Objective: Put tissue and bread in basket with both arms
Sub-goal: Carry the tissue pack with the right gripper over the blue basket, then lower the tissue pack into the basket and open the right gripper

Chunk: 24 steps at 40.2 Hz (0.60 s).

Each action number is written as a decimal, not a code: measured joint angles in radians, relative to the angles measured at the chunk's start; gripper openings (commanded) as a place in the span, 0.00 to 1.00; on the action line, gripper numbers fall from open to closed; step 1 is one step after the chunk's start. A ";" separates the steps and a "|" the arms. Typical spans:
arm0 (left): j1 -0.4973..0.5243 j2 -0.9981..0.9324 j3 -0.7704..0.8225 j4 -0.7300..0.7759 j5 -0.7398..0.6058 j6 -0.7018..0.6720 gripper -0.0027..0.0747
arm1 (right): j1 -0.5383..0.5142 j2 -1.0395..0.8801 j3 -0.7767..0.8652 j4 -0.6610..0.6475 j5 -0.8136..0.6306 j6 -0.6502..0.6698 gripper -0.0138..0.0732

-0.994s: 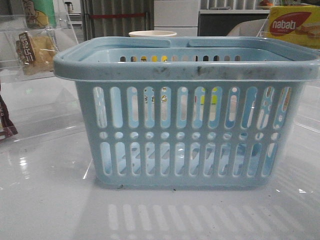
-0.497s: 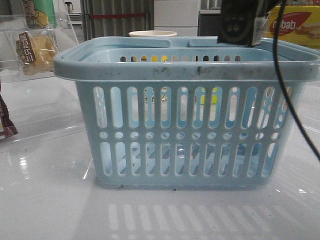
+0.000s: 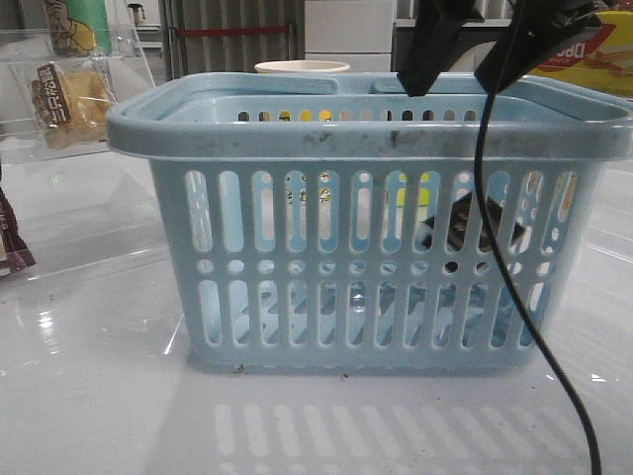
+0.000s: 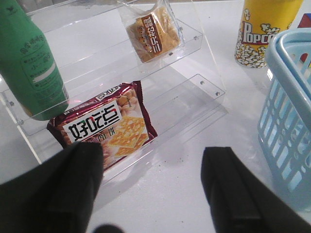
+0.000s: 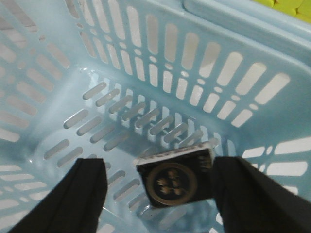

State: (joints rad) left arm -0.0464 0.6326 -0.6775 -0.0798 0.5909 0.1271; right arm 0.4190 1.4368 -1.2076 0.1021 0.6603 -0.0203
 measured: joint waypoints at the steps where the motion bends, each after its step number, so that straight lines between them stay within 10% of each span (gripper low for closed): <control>1: 0.000 0.000 0.000 0.000 0.000 0.000 0.68 | 0.000 -0.006 0.002 0.000 0.000 0.000 0.81; 24: 0.000 0.000 0.000 0.000 0.000 0.000 0.68 | 0.059 -0.557 0.250 -0.006 0.044 -0.121 0.81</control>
State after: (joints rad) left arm -0.0464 0.6326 -0.6775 -0.0798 0.5909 0.1271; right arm 0.4778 0.8795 -0.9579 0.0960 0.7039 -0.1418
